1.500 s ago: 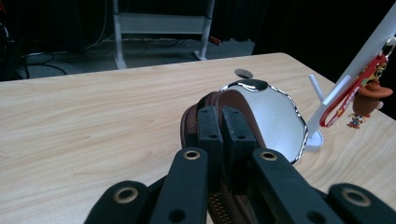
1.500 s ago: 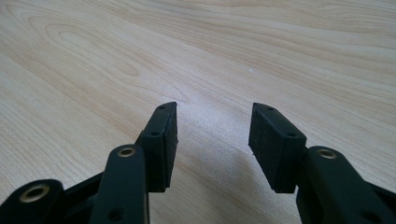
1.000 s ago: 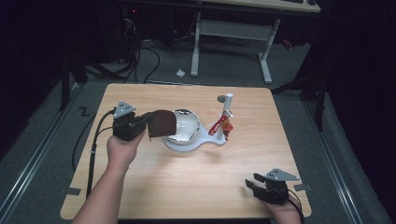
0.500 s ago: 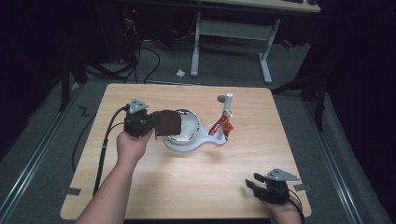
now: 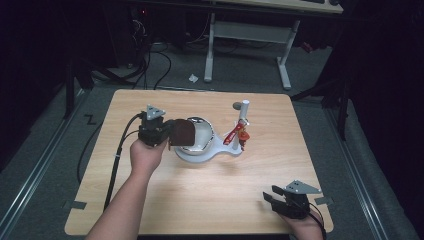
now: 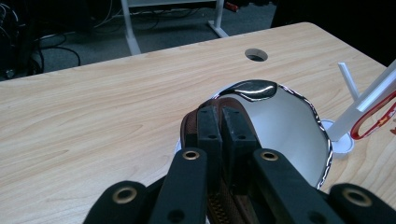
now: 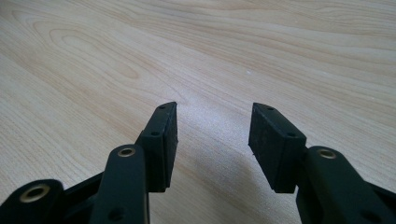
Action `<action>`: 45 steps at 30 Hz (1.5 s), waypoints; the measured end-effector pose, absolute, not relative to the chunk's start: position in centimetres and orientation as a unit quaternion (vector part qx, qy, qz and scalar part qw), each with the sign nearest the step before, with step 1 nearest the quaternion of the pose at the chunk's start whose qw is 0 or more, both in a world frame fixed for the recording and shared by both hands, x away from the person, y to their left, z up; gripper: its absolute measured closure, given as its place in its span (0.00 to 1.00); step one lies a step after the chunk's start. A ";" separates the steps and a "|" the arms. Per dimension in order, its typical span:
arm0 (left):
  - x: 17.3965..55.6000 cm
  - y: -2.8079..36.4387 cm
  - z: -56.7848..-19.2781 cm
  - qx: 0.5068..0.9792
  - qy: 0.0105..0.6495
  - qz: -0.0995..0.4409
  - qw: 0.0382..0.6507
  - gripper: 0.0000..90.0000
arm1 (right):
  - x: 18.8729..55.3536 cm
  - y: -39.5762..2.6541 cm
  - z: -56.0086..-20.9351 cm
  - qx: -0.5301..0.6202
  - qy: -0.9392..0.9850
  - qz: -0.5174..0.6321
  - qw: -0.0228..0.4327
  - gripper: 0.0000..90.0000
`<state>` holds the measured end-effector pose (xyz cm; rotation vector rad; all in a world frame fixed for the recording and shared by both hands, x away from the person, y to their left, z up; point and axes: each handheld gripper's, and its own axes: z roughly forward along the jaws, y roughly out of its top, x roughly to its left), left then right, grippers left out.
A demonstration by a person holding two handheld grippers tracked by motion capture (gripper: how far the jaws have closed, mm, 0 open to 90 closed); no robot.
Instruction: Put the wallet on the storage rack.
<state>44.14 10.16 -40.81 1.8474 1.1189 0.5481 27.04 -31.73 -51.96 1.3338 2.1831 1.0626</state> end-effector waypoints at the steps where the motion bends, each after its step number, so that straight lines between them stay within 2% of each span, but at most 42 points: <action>1: 44.2 10.1 -40.8 0.745 0.451 0.221 0.439 0.96 | 27.1 -31.7 -52.0 0.473 0.775 0.377 0.185 0.58; 15: 44.7 8.6 -41.5 0.740 0.451 0.228 0.444 0.96 | 27.1 -31.7 -52.0 0.472 0.775 0.377 0.183 0.58; 22: 44.7 8.4 -41.5 0.742 0.445 0.226 0.448 0.92 | 27.1 -31.7 -52.0 0.471 0.776 0.377 0.184 0.58; 33: 44.4 8.4 -41.3 0.741 0.437 0.223 0.459 0.82 | 27.0 -31.7 -51.9 0.470 0.776 0.378 0.184 0.58; 45: 43.6 9.0 -40.9 0.737 0.427 0.226 0.472 0.63 | 27.1 -31.7 -52.0 0.468 0.777 0.377 0.186 0.58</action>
